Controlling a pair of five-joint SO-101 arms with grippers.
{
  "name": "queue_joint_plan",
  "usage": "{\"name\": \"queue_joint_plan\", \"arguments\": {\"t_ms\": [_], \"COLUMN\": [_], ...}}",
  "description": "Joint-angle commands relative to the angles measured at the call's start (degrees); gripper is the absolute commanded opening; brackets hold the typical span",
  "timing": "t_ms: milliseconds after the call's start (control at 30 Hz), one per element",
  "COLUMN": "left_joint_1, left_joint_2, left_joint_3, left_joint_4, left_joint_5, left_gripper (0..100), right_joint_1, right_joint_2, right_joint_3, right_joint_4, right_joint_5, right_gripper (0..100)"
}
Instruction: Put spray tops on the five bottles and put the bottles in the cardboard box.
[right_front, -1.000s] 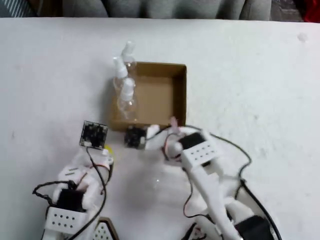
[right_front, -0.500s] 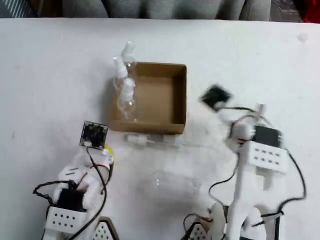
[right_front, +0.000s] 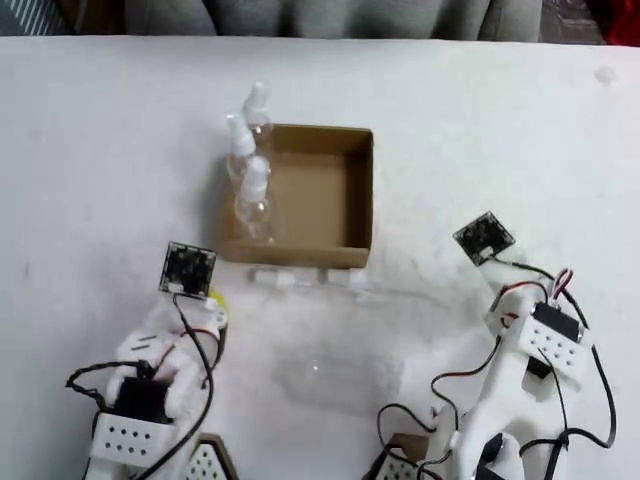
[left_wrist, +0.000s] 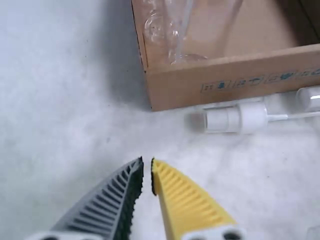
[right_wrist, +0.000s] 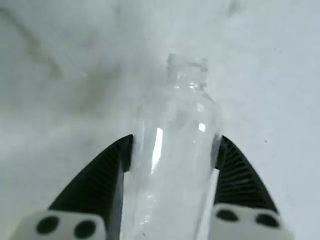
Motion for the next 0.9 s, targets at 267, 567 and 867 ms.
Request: {"name": "queue_joint_plan", "arguments": {"t_ms": [267, 567, 867], "left_joint_1": [-0.5, -0.5, -0.5], "left_joint_2": [-0.9, -0.9, -0.9], "left_joint_3": [-0.3, -0.3, -0.3], "left_joint_4": [0.5, 0.5, 0.5], "left_joint_5": [-0.8, -0.8, -0.8], "left_gripper": [2, 2, 2], "right_joint_1": [-0.7, -9.0, -29.9], "right_joint_2": [-1.6, -2.2, -2.2], "right_joint_3": [-14.4, -22.8, -22.7], "right_joint_4": [15.2, 31.3, 38.9], "right_joint_5": [1.0, 0.9, -4.7], "right_gripper": [22.4, 10.7, 5.4]}}
